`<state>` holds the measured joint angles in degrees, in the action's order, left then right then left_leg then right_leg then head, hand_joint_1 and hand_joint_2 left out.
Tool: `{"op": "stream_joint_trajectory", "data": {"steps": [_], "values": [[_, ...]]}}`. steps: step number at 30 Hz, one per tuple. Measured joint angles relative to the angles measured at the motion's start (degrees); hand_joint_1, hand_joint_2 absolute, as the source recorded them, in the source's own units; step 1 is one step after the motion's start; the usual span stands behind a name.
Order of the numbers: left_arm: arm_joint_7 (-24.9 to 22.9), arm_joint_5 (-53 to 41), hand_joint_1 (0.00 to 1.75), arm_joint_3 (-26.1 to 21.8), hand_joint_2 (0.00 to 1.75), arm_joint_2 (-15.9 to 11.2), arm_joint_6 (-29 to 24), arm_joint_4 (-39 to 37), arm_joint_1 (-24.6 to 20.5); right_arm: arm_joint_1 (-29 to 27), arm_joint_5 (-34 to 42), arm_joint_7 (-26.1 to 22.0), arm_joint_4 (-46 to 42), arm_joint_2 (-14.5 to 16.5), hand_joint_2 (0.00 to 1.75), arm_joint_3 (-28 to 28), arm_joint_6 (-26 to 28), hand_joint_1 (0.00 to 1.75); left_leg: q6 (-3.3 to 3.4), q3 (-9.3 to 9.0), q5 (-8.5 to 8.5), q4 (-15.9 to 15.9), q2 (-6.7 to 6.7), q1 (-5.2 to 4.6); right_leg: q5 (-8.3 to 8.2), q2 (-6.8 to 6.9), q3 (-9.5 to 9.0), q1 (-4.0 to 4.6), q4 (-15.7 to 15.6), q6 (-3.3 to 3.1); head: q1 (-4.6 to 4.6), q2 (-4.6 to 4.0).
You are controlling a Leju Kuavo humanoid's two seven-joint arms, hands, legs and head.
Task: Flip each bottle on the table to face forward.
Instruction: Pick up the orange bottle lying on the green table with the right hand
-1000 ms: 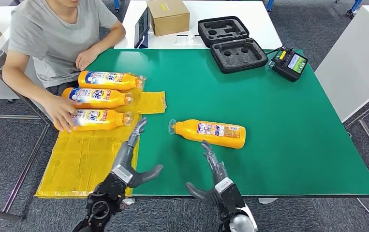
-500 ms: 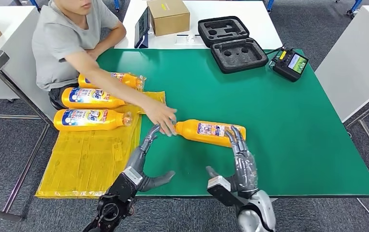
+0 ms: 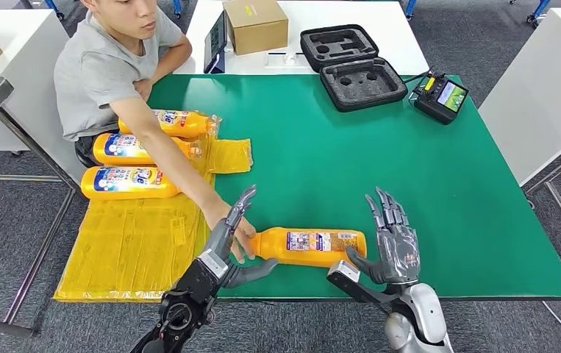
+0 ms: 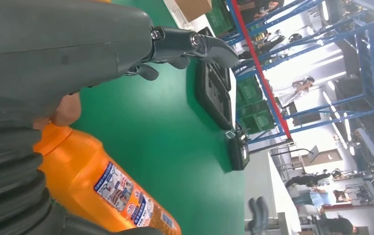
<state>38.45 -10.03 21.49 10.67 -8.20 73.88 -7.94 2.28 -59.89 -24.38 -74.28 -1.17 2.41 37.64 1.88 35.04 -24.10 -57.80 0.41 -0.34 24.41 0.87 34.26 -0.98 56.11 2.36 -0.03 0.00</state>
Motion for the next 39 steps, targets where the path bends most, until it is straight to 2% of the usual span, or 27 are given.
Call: {"op": "stream_joint_trajectory", "data": {"steps": [13,18,26,30,33,39], "values": [[0.0,-0.1,0.0,0.3,1.75,0.5,-0.1,-0.7,-0.5,0.6,-0.3,0.2,2.2,-0.9,1.75,0.8,0.0,0.0,0.0,0.0,0.0,0.0,0.0,0.01,0.0,0.0,0.01,0.01,0.0,0.0,0.01,0.0],[0.6,-0.8,0.0,0.4,1.75,0.6,-0.9,-0.8,-0.7,1.6,-3.5,2.0,3.7,-1.3,1.75,1.0,-0.6,0.0,0.0,0.0,0.0,0.0,0.01,0.0,0.0,-0.01,0.0,0.0,0.0,0.0,0.01,0.0],[1.4,-1.0,0.0,2.1,1.75,1.1,-2.4,-2.5,-3.1,11.5,-2.3,-0.3,16.5,-1.9,1.75,1.4,-4.9,0.0,0.06,0.01,0.09,0.0,0.01,-0.01,-0.14,0.0,-0.03,0.0,0.0,-0.08,0.02,0.0],[1.5,-0.8,0.0,3.4,1.75,1.5,-2.6,-3.9,-4.6,15.7,-1.9,-2.5,21.8,0.6,1.75,-0.5,-10.1,0.0,0.06,0.0,0.1,0.0,0.06,0.01,-0.15,-0.06,-0.01,0.05,0.0,-0.07,-0.01,0.0],[1.5,-0.2,0.0,4.4,1.75,1.7,-3.2,-4.7,-5.3,17.8,-1.8,-1.8,24.1,2.6,1.75,-3.4,-12.9,0.0,0.03,-0.01,0.12,0.0,0.07,0.04,-0.15,-0.05,0.02,0.13,0.0,-0.08,-0.02,0.0],[1.6,0.9,0.0,5.6,1.75,1.3,-4.5,-5.3,-5.4,23.0,-1.0,-0.4,30.4,2.6,1.75,-6.5,-15.4,0.0,0.01,0.04,0.13,0.0,0.06,0.08,-0.14,-0.01,0.01,0.12,0.0,-0.09,0.01,0.0]]}}
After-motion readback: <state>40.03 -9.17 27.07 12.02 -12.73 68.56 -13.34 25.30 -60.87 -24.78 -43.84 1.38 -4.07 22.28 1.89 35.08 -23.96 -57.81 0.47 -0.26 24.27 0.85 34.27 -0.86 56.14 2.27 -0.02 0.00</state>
